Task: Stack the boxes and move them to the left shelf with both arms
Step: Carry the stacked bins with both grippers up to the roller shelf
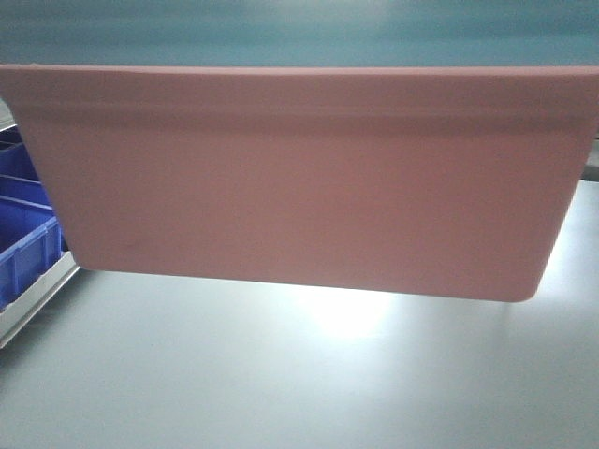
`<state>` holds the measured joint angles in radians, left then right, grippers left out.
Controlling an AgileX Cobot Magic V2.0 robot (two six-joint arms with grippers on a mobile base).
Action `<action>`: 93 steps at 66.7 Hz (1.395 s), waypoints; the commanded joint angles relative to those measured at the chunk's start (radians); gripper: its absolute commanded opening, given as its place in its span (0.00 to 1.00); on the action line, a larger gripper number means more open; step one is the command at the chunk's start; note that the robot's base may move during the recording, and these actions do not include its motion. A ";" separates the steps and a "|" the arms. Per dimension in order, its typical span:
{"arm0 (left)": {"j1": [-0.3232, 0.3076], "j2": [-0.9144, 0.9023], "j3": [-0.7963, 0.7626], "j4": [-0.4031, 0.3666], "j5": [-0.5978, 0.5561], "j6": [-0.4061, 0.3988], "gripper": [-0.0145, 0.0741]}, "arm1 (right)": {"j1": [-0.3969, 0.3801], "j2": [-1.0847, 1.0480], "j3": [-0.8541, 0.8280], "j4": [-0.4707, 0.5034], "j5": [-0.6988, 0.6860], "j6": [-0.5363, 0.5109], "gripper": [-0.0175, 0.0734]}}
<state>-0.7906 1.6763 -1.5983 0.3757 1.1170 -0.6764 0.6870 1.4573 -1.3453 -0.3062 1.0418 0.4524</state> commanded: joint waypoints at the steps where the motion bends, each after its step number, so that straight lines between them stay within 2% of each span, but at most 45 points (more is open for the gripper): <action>1: -0.039 -0.045 -0.043 -0.139 -0.204 -0.010 0.16 | 0.030 -0.031 -0.048 0.088 -0.232 0.000 0.25; 93: -0.039 -0.045 -0.043 -0.139 -0.204 -0.010 0.16 | 0.030 -0.031 -0.048 0.088 -0.232 0.000 0.25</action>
<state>-0.7906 1.6785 -1.5983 0.3684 1.1085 -0.6764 0.6870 1.4573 -1.3453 -0.3062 1.0538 0.4524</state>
